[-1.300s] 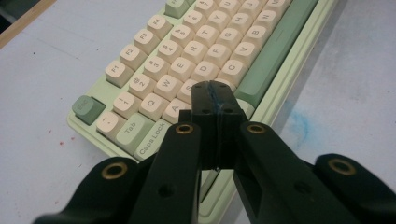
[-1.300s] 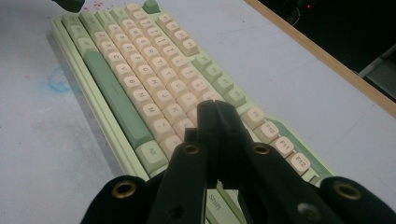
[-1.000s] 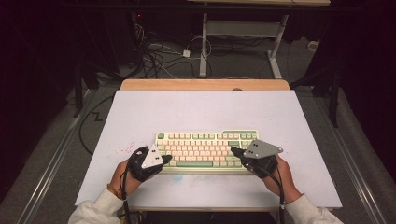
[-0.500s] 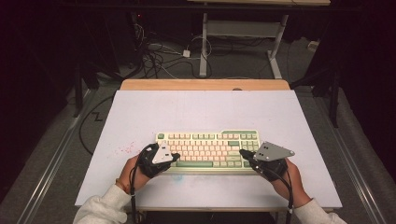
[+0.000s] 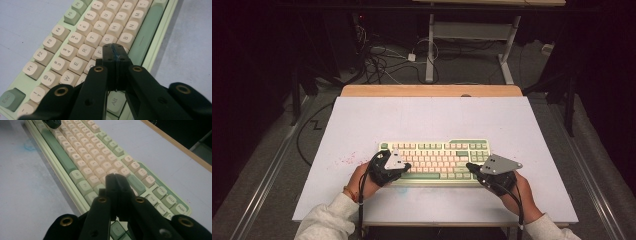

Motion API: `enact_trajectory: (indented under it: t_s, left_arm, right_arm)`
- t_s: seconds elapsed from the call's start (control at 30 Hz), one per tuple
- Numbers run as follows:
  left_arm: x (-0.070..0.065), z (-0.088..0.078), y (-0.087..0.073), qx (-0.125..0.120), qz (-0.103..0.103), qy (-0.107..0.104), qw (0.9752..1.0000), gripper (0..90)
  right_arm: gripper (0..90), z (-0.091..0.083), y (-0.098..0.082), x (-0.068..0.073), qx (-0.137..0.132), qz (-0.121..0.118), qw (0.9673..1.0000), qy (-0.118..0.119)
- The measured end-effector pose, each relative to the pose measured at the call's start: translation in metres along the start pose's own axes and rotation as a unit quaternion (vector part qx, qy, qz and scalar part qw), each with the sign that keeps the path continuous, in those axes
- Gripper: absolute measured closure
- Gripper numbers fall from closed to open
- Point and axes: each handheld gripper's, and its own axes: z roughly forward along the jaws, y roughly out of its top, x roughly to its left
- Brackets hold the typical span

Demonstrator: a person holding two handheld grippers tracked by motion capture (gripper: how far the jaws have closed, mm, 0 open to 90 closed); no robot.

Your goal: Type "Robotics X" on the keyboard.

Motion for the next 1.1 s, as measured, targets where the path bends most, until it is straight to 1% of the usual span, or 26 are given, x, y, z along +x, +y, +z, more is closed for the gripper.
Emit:
enact_trajectory:
  t_s: [0.3, 0.5, 0.57, 0.63, 0.83, 1.1]
  left_arm:
    - [0.000, 0.007, 0.003, 0.010, 0.006, -0.004, 0.9999, 87.7]
    - [0.000, 0.009, 0.002, 0.012, 0.004, -0.003, 0.9999, 87.8]
    - [0.000, 0.012, 0.002, 0.020, 0.004, -0.006, 0.9998, 87.9]
    - [0.000, 0.012, 0.002, 0.019, 0.003, -0.005, 0.9998, 87.9]
    - [0.000, 0.008, 0.002, 0.013, 0.005, 0.008, 0.9999, 87.8]
    - [-0.001, 0.005, 0.003, 0.007, 0.010, 0.014, 0.9998, 87.7]
  right_arm:
    - [90.0, 0.001, 0.000, 0.000, 0.004, -0.001, 1.0000, 0.001]
    - [90.0, 0.001, -0.001, 0.000, 0.004, -0.002, 1.0000, 0.000]
    - [90.0, 0.001, -0.001, 0.000, 0.004, -0.002, 1.0000, 0.001]
    - [90.0, 0.001, 0.000, 0.001, 0.004, -0.003, 1.0000, 0.000]
    - [90.0, 0.000, 0.001, 0.001, 0.000, -0.004, 1.0000, -0.002]
    - [90.0, -0.001, 0.001, 0.001, -0.005, -0.003, 1.0000, -0.005]
